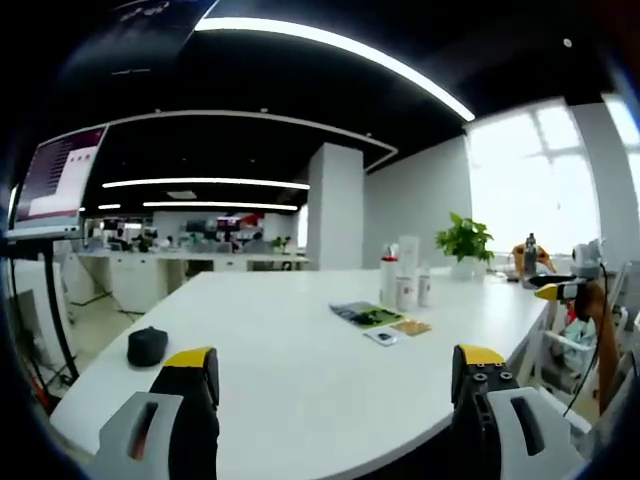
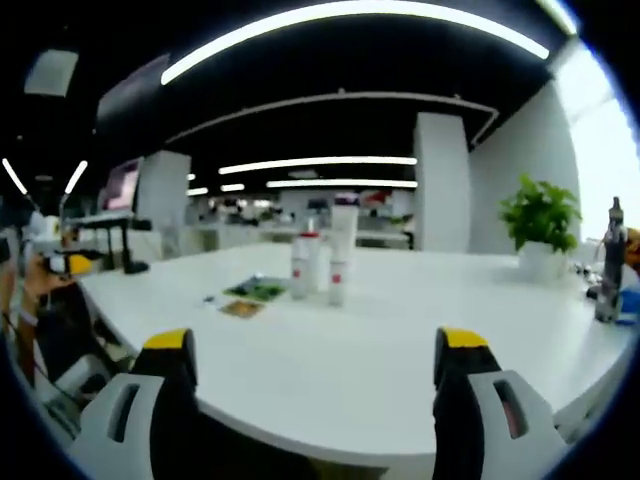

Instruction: Arrange the skincare products in the storage area until every visible bottle or jar stands upright without overlapping.

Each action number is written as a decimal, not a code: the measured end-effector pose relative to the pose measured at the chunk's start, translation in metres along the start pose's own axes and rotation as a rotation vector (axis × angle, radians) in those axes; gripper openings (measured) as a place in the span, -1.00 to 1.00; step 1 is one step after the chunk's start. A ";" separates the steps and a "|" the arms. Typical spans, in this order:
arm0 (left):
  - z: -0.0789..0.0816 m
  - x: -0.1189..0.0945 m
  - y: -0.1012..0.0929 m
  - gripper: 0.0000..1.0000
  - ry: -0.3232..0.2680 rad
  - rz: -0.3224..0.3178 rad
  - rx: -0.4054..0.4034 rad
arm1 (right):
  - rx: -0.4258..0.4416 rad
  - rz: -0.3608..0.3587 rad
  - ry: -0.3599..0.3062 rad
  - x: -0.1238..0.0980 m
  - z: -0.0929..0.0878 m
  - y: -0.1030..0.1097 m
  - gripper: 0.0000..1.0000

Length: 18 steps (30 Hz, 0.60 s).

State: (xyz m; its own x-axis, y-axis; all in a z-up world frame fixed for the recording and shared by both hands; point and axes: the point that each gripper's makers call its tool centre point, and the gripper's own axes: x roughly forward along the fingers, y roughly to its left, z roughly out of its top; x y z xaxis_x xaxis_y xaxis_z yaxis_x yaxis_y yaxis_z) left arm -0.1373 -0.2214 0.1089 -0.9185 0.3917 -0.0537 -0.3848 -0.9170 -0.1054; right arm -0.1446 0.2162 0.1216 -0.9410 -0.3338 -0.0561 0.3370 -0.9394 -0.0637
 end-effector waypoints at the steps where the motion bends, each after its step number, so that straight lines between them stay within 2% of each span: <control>1: 0.000 0.000 0.000 0.99 -0.003 0.002 -0.001 | 0.011 0.004 -0.005 -0.001 0.001 0.000 0.96; 18: 0.000 0.002 0.000 0.99 -0.010 0.010 0.012 | 0.053 -0.026 -0.048 -0.009 0.009 -0.008 0.96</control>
State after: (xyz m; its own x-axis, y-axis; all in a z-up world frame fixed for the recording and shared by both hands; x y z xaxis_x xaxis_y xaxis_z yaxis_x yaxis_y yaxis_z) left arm -0.1392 -0.2202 0.1083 -0.9232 0.3818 -0.0443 -0.3768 -0.9217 -0.0925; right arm -0.1395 0.2261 0.1311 -0.9503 -0.3112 -0.0073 0.3113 -0.9502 -0.0112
